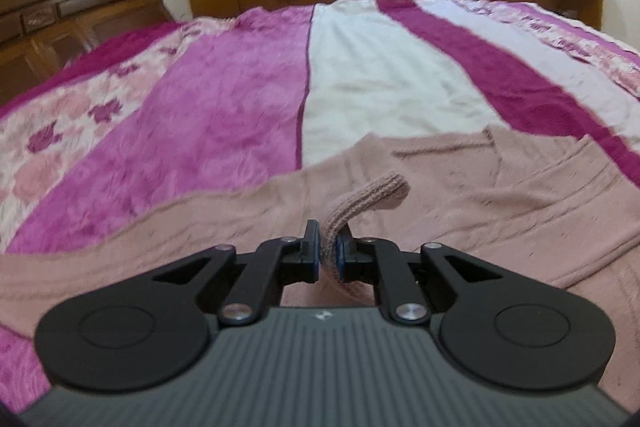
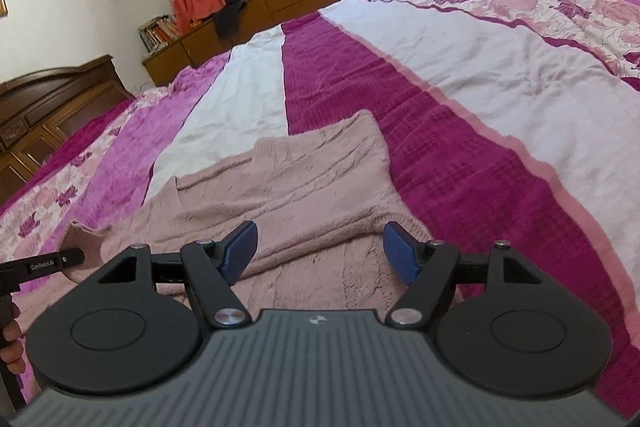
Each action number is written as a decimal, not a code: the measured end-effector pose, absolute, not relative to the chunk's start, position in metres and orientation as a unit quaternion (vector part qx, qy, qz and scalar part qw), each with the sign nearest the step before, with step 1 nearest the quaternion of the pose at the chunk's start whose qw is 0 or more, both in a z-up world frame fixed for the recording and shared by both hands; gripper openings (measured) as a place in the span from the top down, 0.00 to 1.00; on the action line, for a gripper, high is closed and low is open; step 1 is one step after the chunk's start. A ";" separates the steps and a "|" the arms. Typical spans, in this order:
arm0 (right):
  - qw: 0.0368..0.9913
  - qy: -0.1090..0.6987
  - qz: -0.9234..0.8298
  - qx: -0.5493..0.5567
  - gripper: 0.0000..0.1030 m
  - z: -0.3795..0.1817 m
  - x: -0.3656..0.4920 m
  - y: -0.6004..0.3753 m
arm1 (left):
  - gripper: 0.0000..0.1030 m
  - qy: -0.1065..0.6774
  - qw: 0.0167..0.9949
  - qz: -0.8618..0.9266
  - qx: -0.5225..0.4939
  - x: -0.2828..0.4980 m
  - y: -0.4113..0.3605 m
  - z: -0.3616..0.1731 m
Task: Fold small clothes
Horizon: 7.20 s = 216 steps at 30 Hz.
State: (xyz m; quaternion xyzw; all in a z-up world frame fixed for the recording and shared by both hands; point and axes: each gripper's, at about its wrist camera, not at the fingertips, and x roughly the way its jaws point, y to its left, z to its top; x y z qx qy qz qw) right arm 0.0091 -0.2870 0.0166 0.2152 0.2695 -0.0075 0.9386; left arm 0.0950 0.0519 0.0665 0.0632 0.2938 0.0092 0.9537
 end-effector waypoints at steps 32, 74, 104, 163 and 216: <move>0.943 0.271 0.026 0.193 0.26 0.030 0.017 -0.274 | 0.87 0.329 0.940 0.080 0.053 0.074 0.143 0.119; 0.957 0.254 -0.046 0.136 0.91 -0.010 0.171 -0.317 | 0.90 0.366 0.930 -0.027 -0.016 0.123 0.113 0.035; 0.951 0.278 -0.009 0.138 0.72 0.002 0.157 -0.298 | 0.74 0.325 0.946 -0.003 0.017 0.136 0.101 0.058; 0.932 0.308 0.062 0.182 0.29 0.028 0.000 -0.233 | 0.72 0.357 0.920 0.144 -0.077 0.033 0.215 0.092; 0.925 0.336 0.040 0.175 0.29 0.007 -0.009 -0.234 | 0.88 0.237 0.896 0.251 -0.279 0.073 0.289 0.059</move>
